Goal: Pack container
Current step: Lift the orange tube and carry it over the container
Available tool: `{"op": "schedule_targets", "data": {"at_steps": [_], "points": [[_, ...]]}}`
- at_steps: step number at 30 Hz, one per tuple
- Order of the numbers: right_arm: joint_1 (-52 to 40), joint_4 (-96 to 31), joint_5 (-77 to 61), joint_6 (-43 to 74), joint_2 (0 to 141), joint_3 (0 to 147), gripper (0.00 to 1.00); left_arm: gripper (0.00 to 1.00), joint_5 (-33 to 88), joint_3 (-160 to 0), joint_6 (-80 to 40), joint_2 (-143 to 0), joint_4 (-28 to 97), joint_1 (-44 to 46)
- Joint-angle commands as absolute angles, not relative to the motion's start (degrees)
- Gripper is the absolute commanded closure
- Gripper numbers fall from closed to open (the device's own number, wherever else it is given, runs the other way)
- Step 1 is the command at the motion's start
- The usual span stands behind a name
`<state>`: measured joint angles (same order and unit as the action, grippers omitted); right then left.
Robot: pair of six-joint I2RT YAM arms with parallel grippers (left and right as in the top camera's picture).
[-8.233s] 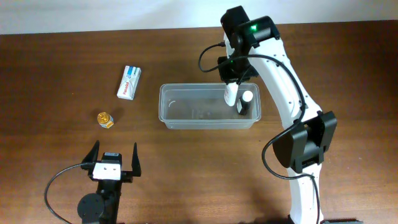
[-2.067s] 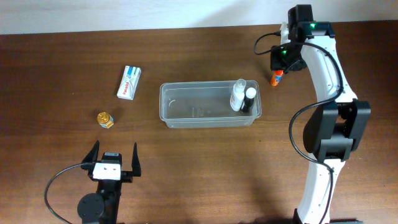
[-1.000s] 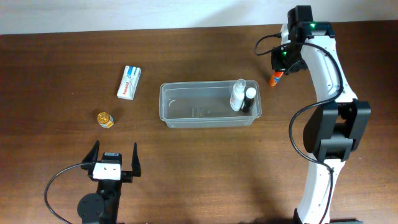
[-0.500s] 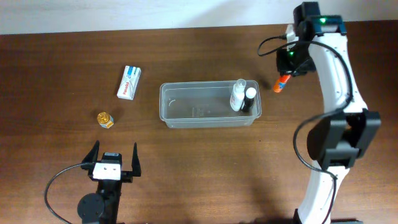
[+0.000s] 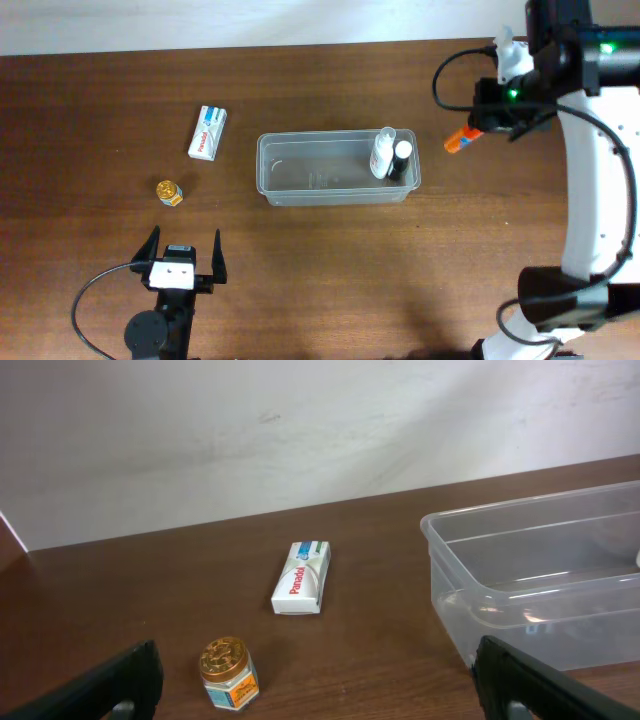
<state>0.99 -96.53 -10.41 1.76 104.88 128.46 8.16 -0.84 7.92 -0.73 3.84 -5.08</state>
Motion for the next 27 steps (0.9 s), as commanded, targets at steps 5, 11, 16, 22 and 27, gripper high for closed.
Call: {"op": "schedule_targets", "data": {"at_steps": [5, 11, 16, 22, 27], "points": [[-4.3, -97.3, -11.8, 2.1, 103.5, 128.5, 0.77, 0.01, 7.9, -0.5, 8.8, -0.3, 3.9, -5.5], [-9.9, -96.6, -8.7, 2.2, 103.9, 126.5, 0.78, 0.01, 7.9, -0.5, 8.8, -0.3, 3.9, -5.5], [-10.5, -93.4, -8.8, 2.3, 105.5, 123.7, 0.77, 0.01, 7.9, -0.5, 8.8, -0.3, 3.9, -5.5], [-10.5, -87.3, -8.8, 3.4, 105.5, 118.5, 0.78, 0.01, 7.9, -0.5, 8.8, -0.3, 3.9, -5.5], [-10.5, -84.8, -8.8, 3.5, 105.5, 113.7, 0.78, 0.01, 7.9, -0.5, 8.8, -0.3, 3.9, -5.5]]}}
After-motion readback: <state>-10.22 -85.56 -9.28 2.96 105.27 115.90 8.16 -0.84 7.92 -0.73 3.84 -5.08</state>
